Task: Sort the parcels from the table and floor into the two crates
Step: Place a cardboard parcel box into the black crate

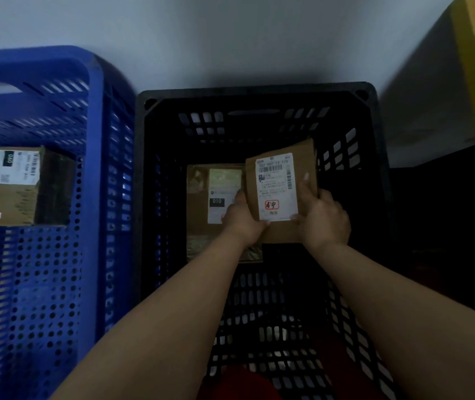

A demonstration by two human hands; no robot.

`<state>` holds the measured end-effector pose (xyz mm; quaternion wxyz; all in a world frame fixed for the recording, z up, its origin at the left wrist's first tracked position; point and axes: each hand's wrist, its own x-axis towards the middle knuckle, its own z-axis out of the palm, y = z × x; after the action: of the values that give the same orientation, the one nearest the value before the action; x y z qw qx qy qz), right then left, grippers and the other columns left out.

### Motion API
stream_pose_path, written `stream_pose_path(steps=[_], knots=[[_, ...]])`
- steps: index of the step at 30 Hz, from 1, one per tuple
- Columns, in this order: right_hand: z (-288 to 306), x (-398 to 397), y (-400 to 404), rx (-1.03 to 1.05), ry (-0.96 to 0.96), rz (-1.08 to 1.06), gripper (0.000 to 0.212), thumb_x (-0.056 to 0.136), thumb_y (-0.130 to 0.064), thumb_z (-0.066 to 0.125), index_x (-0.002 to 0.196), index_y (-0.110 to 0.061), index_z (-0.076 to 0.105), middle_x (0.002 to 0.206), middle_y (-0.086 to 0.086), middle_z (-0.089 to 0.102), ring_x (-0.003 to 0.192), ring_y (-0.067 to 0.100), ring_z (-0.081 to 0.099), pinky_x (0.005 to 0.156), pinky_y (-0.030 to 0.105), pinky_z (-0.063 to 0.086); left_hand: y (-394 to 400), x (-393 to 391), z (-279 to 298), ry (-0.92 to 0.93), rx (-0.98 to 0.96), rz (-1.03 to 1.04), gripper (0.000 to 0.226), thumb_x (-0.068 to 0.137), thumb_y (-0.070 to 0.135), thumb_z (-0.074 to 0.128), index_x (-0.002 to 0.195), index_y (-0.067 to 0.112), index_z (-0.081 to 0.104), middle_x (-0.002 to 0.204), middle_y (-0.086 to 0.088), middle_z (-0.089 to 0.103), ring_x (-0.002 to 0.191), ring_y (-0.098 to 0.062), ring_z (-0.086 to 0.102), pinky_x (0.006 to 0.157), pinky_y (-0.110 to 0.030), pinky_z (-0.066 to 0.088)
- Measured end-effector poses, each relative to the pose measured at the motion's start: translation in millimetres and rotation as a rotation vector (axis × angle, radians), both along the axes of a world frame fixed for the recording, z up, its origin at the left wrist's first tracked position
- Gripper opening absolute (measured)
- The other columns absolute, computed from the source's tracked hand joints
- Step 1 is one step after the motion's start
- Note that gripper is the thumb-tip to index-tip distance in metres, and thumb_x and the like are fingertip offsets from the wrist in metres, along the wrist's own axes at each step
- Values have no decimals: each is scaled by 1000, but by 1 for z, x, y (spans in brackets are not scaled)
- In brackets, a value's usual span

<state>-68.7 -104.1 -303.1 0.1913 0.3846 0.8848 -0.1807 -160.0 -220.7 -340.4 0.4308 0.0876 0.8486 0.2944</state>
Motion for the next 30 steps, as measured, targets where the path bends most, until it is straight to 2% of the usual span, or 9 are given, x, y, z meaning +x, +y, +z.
stream_pose_path(steps=[2,5,12,16,19,21,26,28,30], knots=[[-1,1,-1,-12,17,-6,83,95,-33,58,154,-33,0,140,15,38,119,33,46,97,41,40,1,-1,1,1,-10,-9,71,84,19,73,144,15,35,139,-11,51,130,-28,46,110,-39,38],[1,7,-2,-34,56,-35,82,95,-31,57,154,-33,2,139,14,41,121,31,44,101,42,38,1,2,2,-76,47,53,67,87,15,69,144,15,36,139,-7,52,128,-25,48,105,-30,38],[30,4,-24,121,347,79,60,88,-25,63,144,-29,44,125,5,62,96,29,50,80,35,42,-14,9,20,-384,256,410,52,90,11,66,137,20,46,131,-4,60,118,-22,56,105,-43,45],[50,-6,-27,219,484,18,60,78,-24,77,134,-18,58,91,16,67,78,34,54,71,36,45,-27,8,39,-295,340,414,54,88,18,70,137,22,48,127,0,60,112,-19,59,98,-35,50],[61,-8,-32,87,340,-78,66,88,-37,66,147,-23,39,97,20,60,85,34,55,74,35,44,-46,-2,61,-117,328,448,66,83,22,75,141,21,43,121,4,58,107,-14,58,87,-27,52],[58,-13,-42,-62,220,-97,70,93,-42,57,153,-28,24,111,19,57,97,33,56,78,35,48,-62,-12,71,28,228,389,72,83,27,75,145,20,38,127,1,54,112,-15,55,92,-32,50],[37,-44,-69,-402,200,-156,88,91,-26,64,155,-24,3,141,14,46,125,30,47,101,40,46,-77,-22,75,245,-36,211,73,92,14,60,151,25,19,136,-7,38,111,-15,50,82,-24,39],[28,-54,-73,-476,190,-128,94,89,-18,66,155,-22,0,146,10,42,132,30,41,107,39,41,-77,-15,72,287,-82,124,81,93,12,56,154,23,4,146,-9,27,122,-21,44,89,-27,40],[22,-60,-74,-512,148,-90,99,87,-14,68,155,-22,-3,153,7,34,135,30,37,111,39,37,-79,-4,68,329,-154,1,83,94,10,54,154,19,-3,160,-10,1,140,-26,24,107,-34,34]])
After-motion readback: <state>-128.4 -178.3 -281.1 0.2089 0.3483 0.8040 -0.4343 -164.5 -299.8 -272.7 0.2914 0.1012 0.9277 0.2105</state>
